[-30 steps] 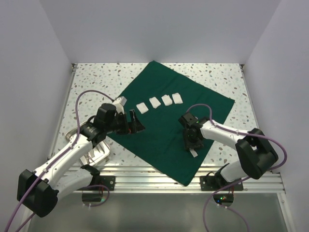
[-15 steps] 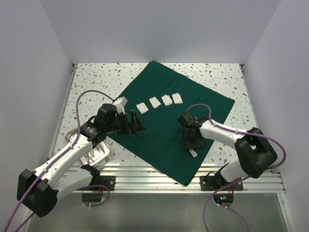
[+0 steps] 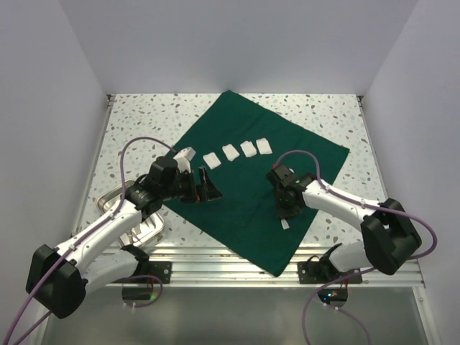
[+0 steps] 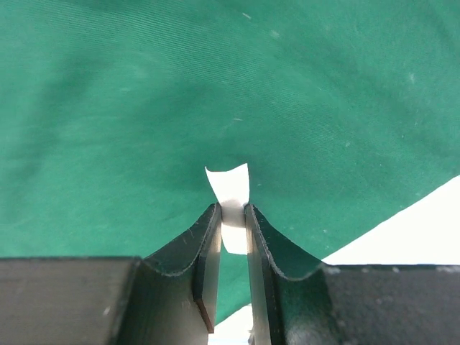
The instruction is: Prepare the surgical pack
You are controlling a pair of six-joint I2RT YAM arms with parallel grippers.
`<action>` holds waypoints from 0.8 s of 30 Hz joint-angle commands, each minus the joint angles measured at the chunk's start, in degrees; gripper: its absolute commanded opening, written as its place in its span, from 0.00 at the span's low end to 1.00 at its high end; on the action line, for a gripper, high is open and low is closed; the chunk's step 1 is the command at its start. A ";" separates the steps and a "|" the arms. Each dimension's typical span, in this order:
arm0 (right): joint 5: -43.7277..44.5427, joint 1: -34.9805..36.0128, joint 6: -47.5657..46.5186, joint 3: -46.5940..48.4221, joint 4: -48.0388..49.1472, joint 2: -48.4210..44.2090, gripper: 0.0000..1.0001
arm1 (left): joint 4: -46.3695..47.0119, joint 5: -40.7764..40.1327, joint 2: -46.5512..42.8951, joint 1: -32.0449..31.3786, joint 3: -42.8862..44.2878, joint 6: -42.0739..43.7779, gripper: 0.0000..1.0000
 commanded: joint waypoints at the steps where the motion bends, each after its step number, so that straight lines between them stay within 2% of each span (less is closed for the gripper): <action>1: 0.17 1.91 -2.17 4.32 0.56 -2.99 0.23 | 6.80 2.69 0.82 -1.33 -0.71 -2.07 0.97; 6: -6.05 4.99 -4.37 7.67 2.75 -3.69 0.23 | 14.72 4.62 3.63 -4.05 -2.11 -5.58 0.90; 11: -13.09 7.98 -6.04 11.01 6.09 -5.97 0.24 | 26.40 8.48 7.84 -6.08 -3.17 -10.41 0.83; 16: -17.32 8.69 -7.01 12.07 8.38 -7.64 0.24 | 29.32 8.41 10.75 -7.66 -3.26 -12.71 0.80; 20: -20.13 9.22 -7.19 11.90 10.23 -9.05 0.24 | 32.04 8.67 12.86 -8.01 -3.52 -15.17 0.70; 24: -21.10 9.39 -7.80 12.16 10.23 -9.49 0.24 | 31.26 8.23 14.62 -8.98 -1.85 -15.61 0.65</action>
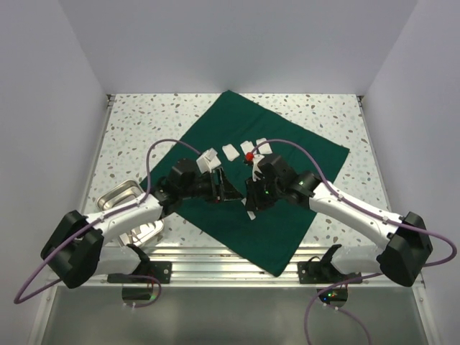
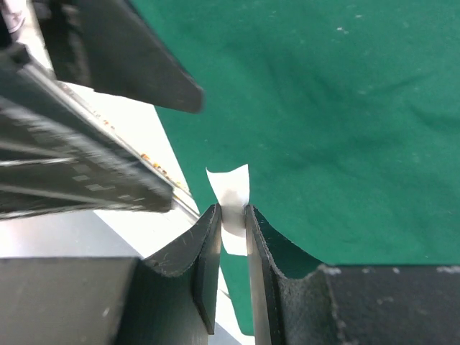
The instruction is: Prepare the surgical pack
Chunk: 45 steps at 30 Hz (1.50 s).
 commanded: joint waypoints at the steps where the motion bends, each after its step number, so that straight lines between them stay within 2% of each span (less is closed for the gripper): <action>1: -3.01 0.37 -1.38 2.00 1.92 -1.89 0.24 | 3.19 0.75 1.84 -1.03 1.25 -1.77 0.63; 18: -3.54 1.07 -2.34 2.08 3.07 -0.75 0.23 | 5.47 2.77 6.67 -3.49 3.19 -4.67 0.38; 25: -3.54 1.33 -3.22 2.08 3.42 0.39 0.25 | 5.82 3.13 7.03 -3.49 3.10 -6.16 0.06; 26: -3.36 1.42 -3.22 2.17 3.42 0.48 0.27 | 5.39 2.95 6.94 -3.49 3.19 -6.26 0.01; 27: -2.23 1.25 -3.31 2.35 3.16 0.92 0.33 | 4.34 2.52 6.59 -3.49 3.62 -6.17 0.00; 30: 1.99 1.33 -3.75 4.01 -0.26 1.97 0.47 | -6.36 -2.92 4.93 -3.40 6.77 -3.45 0.00; 31: 4.44 1.33 -3.92 4.97 -2.45 2.24 0.49 | -14.92 -6.59 4.57 -2.96 7.92 -1.27 0.00; 32: 5.94 1.24 -3.93 5.33 -3.43 2.50 0.54 | -19.62 -9.06 4.39 -2.61 9.15 -0.20 0.00; 33: 7.78 1.24 -3.93 5.68 -4.39 2.68 0.55 | -24.54 -12.05 3.96 -2.43 12.04 0.94 0.00; 34: 8.84 1.24 -4.01 5.95 -5.10 3.03 0.56 | -34.94 -19.73 3.78 -2.17 13.72 2.86 0.00; 36: 11.39 1.24 -3.75 6.04 -6.69 2.60 0.58 | -46.06 -28.12 3.95 -1.91 19.52 3.50 0.00; 37: 11.84 1.24 -3.84 5.52 -6.43 2.07 0.59 | -55.34 -37.38 3.95 -1.64 21.19 3.32 0.00; 39: 11.06 1.24 -4.10 4.81 -5.81 1.63 0.59 | -63.65 -45.44 4.39 -1.21 25.15 2.36 0.00; 40: 10.44 1.24 -4.36 4.37 -5.20 1.63 0.59 | -71.70 -50.78 4.83 0.28 26.29 0.96 0.00; 43: 7.55 1.24 -5.07 3.85 -4.50 2.07 0.60 | -84.30 -60.19 6.94 3.44 29.38 -2.98 0.00; 45: 5.09 1.24 -4.98 3.05 -3.44 1.63 0.60 | -86.28 -62.87 6.77 5.99 27.90 -2.23 0.00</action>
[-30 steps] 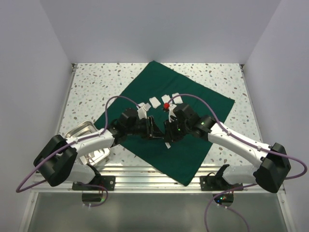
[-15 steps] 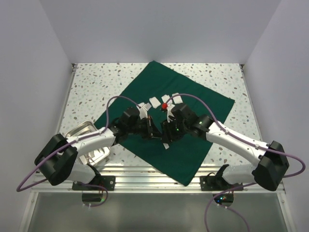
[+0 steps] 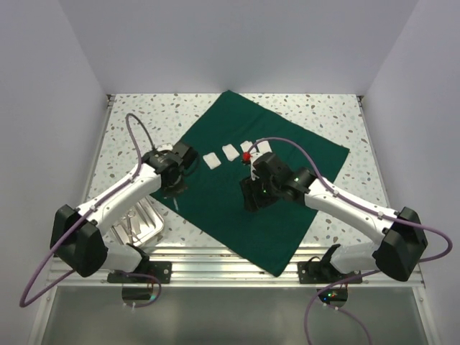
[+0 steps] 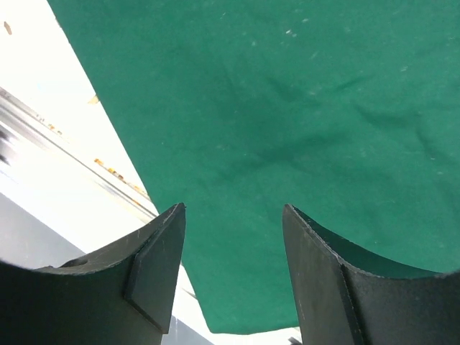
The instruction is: Prepare the surgical pack
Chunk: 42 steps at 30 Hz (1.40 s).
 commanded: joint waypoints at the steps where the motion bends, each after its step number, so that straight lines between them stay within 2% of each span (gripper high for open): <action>1: -3.27 0.13 -1.02 -1.21 1.98 -1.45 0.60 | -18.48 -12.97 -0.16 7.10 -0.26 -0.32 0.00; 3: -5.46 0.13 -1.11 -1.83 2.42 -2.24 0.61 | -18.48 -13.03 -2.97 10.12 -2.28 -0.31 0.00; 7: -7.05 0.13 -1.81 -3.50 3.39 -2.77 0.61 | -18.57 -13.30 -6.40 19.95 -2.91 2.67 0.00; 10: -9.86 0.13 -1.99 -3.76 4.44 -2.60 0.61 | -18.57 -16.80 -7.73 24.78 -3.08 3.03 0.00; 18: -10.22 0.13 -2.08 -3.59 4.36 -2.69 0.61 | -18.48 -17.87 6.84 28.93 -2.38 -0.56 0.00; 22: -9.26 0.22 -1.73 -3.41 4.53 -2.08 0.62 | -18.48 -18.22 9.76 29.38 -1.85 -1.27 0.00; 23: -9.08 0.13 -1.47 -3.33 4.54 -1.81 0.62 | -18.48 -18.39 9.68 29.38 -1.77 -1.45 0.15; 24: -8.99 0.13 -1.29 -3.15 4.80 -1.37 0.62 | -18.48 -18.57 9.42 29.38 -1.94 -1.54 0.23; 25: -8.82 0.13 -0.68 -2.97 4.89 -0.76 0.61 | -18.48 -18.92 8.46 29.38 -2.29 -1.80 0.44; 28: -8.81 0.13 0.47 -1.92 5.32 0.56 0.62 | -17.26 -19.10 5.47 29.46 -2.47 -0.49 0.65; 31: -6.19 0.04 1.09 0.19 5.24 1.62 0.62 | -15.50 -17.61 3.79 29.55 -2.56 1.01 0.78; 35: -3.81 0.13 2.14 4.14 5.41 5.39 0.62 | -10.33 -11.82 0.98 29.47 -3.17 5.74 0.82; 39: -0.56 0.13 4.68 7.65 8.75 9.96 0.61 | -3.30 0.12 -6.73 29.20 -3.17 13.65 0.84; 42: 3.65 -0.05 4.87 12.48 8.93 14.70 0.59 | 4.26 9.44 -13.07 28.85 -4.66 16.47 0.98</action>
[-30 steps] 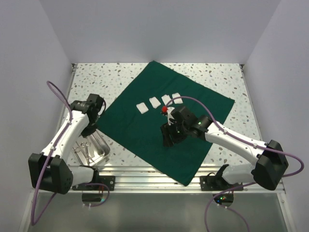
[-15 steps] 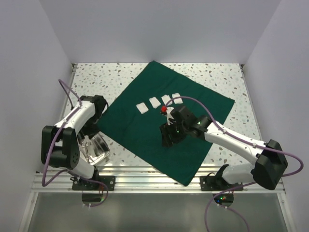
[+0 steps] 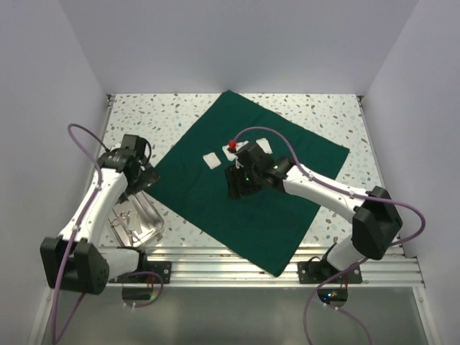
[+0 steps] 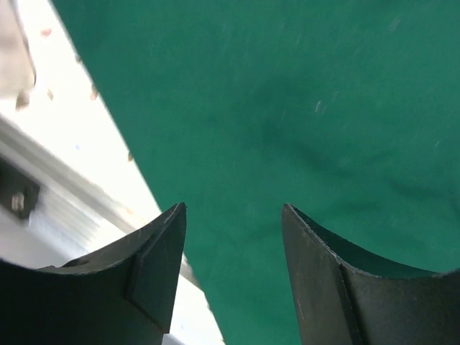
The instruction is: Prepare the surgical pack
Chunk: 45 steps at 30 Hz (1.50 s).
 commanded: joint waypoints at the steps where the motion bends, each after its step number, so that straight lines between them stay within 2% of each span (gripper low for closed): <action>1: 6.66 -0.39 1.63 6.78 3.09 4.61 0.58 | 13.62 13.70 -7.84 -0.33 -1.32 6.25 0.98; 2: 7.45 -0.75 1.54 9.15 3.88 5.67 0.57 | 14.87 17.20 -8.81 -0.77 -1.50 6.86 0.98; 6: 6.67 -5.48 1.37 15.93 3.45 12.35 0.54 | 17.69 18.73 -11.36 -5.41 -1.32 6.25 0.99; 8: 4.83 -10.14 1.89 17.43 5.37 15.34 0.53 | 19.80 18.20 -12.06 -10.05 -1.85 4.77 0.99; 11: 1.75 -16.64 2.33 19.88 7.22 19.82 0.52 | 23.22 20.03 -13.82 -13.76 -4.13 3.01 0.98; 17: -0.10 -24.47 -0.39 26.65 6.97 28.86 0.55 | 28.59 24.26 -15.76 -15.10 -8.62 3.26 0.97; 24: -2.38 -30.80 -0.21 30.96 6.17 34.94 0.55 | 30.88 25.67 -11.11 -15.18 -7.83 5.46 0.96; 28: -5.28 -32.56 -1.36 33.86 6.35 37.49 0.52 | 33.07 27.07 -8.56 -15.36 -7.56 6.34 0.96; 32: -3.62 -32.48 -2.59 34.22 4.77 37.67 0.44 | 33.60 27.69 -5.66 -15.53 -7.21 6.78 0.96; 45: -3.62 -33.53 -7.07 33.52 2.66 39.25 0.45 | 34.75 28.40 -4.42 -15.71 -8.27 6.96 0.95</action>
